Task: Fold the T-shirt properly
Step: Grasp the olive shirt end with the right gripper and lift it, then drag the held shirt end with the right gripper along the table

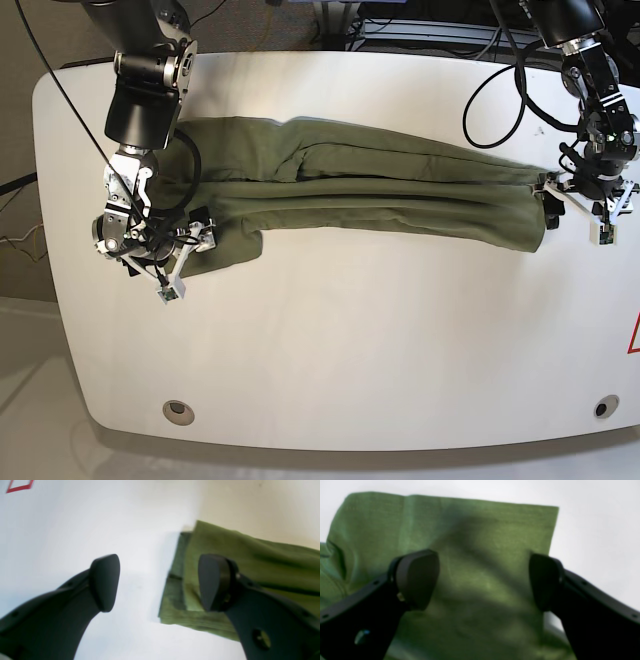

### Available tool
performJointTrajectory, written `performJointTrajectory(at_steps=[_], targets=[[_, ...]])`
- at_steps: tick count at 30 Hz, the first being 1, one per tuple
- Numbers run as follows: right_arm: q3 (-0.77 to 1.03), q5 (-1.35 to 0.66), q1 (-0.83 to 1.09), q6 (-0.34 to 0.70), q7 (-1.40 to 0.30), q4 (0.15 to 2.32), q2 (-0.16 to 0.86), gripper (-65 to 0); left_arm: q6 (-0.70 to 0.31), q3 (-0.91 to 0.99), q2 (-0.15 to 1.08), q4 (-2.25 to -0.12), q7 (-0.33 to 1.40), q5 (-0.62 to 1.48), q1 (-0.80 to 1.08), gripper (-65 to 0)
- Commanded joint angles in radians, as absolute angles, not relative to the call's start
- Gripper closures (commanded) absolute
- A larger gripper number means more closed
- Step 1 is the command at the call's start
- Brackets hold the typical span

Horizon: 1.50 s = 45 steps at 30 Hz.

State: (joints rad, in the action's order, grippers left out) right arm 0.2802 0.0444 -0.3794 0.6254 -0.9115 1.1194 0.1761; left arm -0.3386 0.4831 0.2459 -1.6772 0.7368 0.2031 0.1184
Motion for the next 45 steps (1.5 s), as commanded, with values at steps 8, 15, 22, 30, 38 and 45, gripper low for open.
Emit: performJointTrajectory(at_steps=[8, 15, 22, 30, 38, 45], targets=[[0.271, 0.041, -0.397, 0.635, -0.901, 1.072, 0.181, -56.3, -0.349, 0.493, 0.264, -1.697, 0.723, 0.237, 0.115, -45.1], [0.258, -0.002, -0.400, 0.690, -0.913, 1.098, 0.154, -57.0, -0.342, 0.495, 0.262, -1.697, 0.732, 0.274, 0.116, -45.5], [0.248, -0.018, -0.403, 0.698, -0.919, 1.103, 0.127, -56.2, -0.341, 0.491, 0.263, -1.692, 0.732, 0.286, 0.119, -45.5], [0.256, 0.007, -0.410, 0.698, -0.918, 1.094, 0.117, -44.9, -0.346, 0.487, 0.260, -1.692, 0.724, 0.275, 0.125, -45.6], [0.257, 0.011, -0.402, 0.696, -0.921, 1.113, 0.135, -39.1, -0.343, 0.487, 0.260, -1.686, 0.725, 0.278, 0.124, -45.8], [0.239, -0.004, -0.394, 0.697, -0.931, 1.131, 0.139, -16.8, -0.345, 0.482, 0.257, -1.680, 0.721, 0.284, 0.128, -45.6]])
